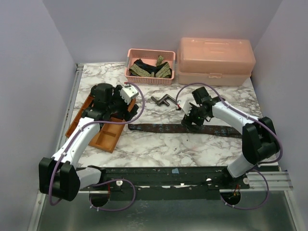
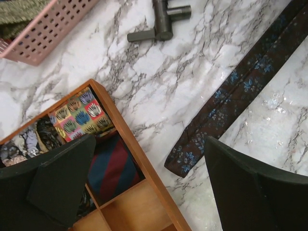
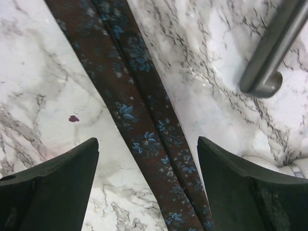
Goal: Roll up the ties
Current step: Flatten out the tie at the center of the board.
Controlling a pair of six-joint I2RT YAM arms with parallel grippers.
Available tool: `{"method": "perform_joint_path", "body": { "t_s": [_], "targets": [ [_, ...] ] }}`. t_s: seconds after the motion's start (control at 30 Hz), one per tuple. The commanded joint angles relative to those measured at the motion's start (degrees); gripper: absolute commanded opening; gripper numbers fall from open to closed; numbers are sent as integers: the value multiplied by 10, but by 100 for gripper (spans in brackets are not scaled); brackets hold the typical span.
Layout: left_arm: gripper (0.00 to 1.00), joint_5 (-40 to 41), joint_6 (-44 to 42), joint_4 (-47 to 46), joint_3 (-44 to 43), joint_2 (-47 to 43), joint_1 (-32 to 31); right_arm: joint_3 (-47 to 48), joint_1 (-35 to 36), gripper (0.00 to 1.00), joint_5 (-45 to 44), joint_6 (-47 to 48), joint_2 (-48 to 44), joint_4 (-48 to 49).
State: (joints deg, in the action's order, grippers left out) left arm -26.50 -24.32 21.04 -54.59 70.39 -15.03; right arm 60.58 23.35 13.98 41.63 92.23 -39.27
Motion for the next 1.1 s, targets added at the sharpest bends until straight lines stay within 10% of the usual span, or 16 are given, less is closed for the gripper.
{"method": "perform_joint_path", "body": {
  "t_s": [0.0, 0.4, 0.57, 0.8, 1.07],
  "targets": [
    [98, -47, 20, -64, 5, -29, 1, 23, 4, 87, 84, 9, 19, -27],
    [99, -63, 31, -30, -2, -20, 7, 73, 13, 80, 117, 35, 131, -26],
    [87, -73, -16, 2, 11, -23, 7, 32, 13, 50, 111, 65, 125, -29],
    [73, -118, -191, 90, 45, -38, -11, -22, 13, 34, 135, 93, 81, -63],
    [87, -61, -328, 123, 81, -15, -156, 28, 8, 45, 119, 35, 56, -82]
  ]
}}
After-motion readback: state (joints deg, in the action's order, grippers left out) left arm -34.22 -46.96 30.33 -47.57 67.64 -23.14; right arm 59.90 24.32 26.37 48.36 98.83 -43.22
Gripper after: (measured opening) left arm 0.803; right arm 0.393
